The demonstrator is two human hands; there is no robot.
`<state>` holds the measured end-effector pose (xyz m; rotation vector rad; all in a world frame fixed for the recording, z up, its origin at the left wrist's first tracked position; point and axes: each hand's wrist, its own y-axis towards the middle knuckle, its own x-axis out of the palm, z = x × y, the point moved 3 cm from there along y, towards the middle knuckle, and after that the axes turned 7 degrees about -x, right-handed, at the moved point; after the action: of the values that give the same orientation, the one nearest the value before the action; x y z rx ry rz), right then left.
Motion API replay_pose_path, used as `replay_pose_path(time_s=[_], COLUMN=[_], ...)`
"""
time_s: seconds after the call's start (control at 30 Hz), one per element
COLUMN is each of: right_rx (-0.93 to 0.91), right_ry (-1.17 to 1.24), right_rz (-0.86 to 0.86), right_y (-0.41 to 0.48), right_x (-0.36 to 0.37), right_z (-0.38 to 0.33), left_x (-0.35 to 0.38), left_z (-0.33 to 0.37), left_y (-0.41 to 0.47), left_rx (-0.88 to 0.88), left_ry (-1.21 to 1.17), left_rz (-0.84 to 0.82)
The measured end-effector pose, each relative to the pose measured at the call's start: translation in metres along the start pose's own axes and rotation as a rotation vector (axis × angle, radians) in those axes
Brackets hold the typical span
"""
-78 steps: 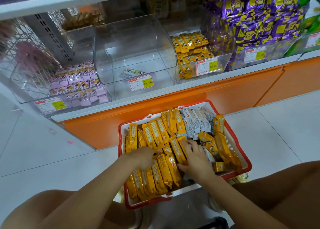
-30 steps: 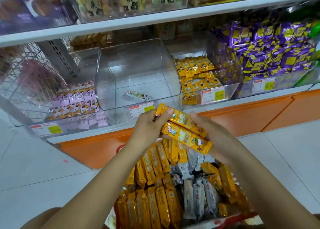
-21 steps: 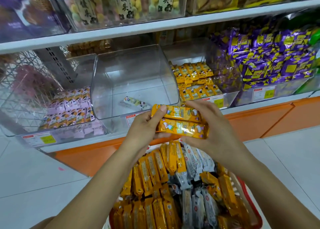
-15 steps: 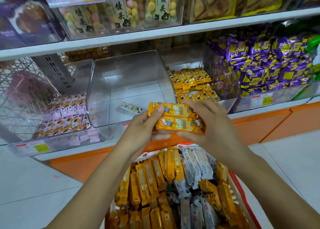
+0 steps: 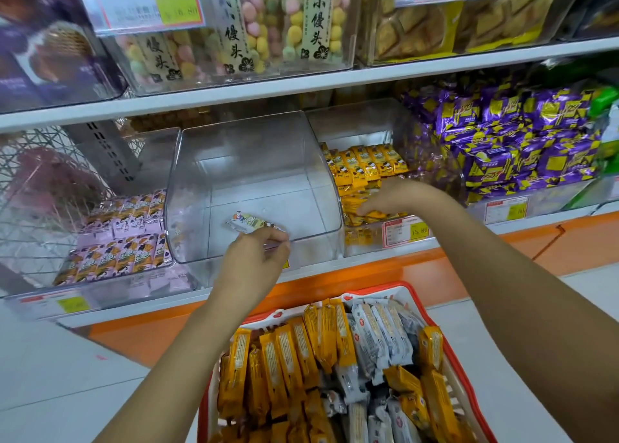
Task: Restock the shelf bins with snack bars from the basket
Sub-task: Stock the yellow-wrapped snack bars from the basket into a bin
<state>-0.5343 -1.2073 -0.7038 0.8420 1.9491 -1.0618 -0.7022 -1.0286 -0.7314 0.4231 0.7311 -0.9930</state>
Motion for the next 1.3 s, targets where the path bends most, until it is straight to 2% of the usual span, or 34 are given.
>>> replay_pose_path(time_s=[0.23, 0.5, 0.67, 0.73, 0.8, 0.87, 0.9, 0.93, 1.0, 1.17, 1.23, 1.3], right_rx=[0.047, -0.042, -0.017, -0.051, -0.197, -0.389, -0.437, -0.449, -0.403, -0.185, -0.084, -0.010], right_ry=[-0.032, -0.111, -0.140, -0.144, -0.036, 0.117, 0.174, 0.217, 0.237, 0.132, 0.117, 0.063], right_rz=[0.098, 0.002, 0.051, 0.184, 0.497, 0.767, 0.798, 0.767, 0.590, 0.145, 0.069, 0.078], right_y=[0.027, 0.023, 0.020, 0.013, -0.007, -0.041, -0.056, -0.067, -0.075, -0.070, -0.066, -0.063], right_x=[0.028, 0.031, 0.030, 0.029, 0.030, 0.040, 0.051, 0.064, 0.104, 0.221, 0.255, 0.272], right_z=[-0.021, -0.014, -0.007, -0.003, -0.001, 0.000, 0.002, 0.003, 0.011, 0.020, 0.018, 0.014], left_x=[0.002, 0.003, 0.004, 0.005, 0.009, 0.019, 0.025, 0.031, 0.042, 0.055, 0.062, 0.067], left_z=[-0.002, 0.003, 0.004, 0.007, 0.010, 0.007, 0.003, -0.003, -0.022, -0.073, -0.090, -0.101], left_y=[-0.003, -0.010, -0.018, -0.028, -0.040, -0.049, -0.051, -0.052, -0.053, -0.067, -0.074, -0.080], left_rx=[0.007, 0.046, 0.107, 0.226, 0.348, 0.381, 0.356, 0.313, 0.217, -0.001, -0.066, -0.101], left_ry=[0.041, 0.115, 0.098, 0.021, -0.050, -0.020, 0.051, 0.145, 0.355, 0.736, 0.808, 0.805], left_rz=[-0.019, -0.013, 0.004, 0.042, 0.046, -0.001, -0.049, -0.113, -0.268, -0.670, -0.762, -0.835])
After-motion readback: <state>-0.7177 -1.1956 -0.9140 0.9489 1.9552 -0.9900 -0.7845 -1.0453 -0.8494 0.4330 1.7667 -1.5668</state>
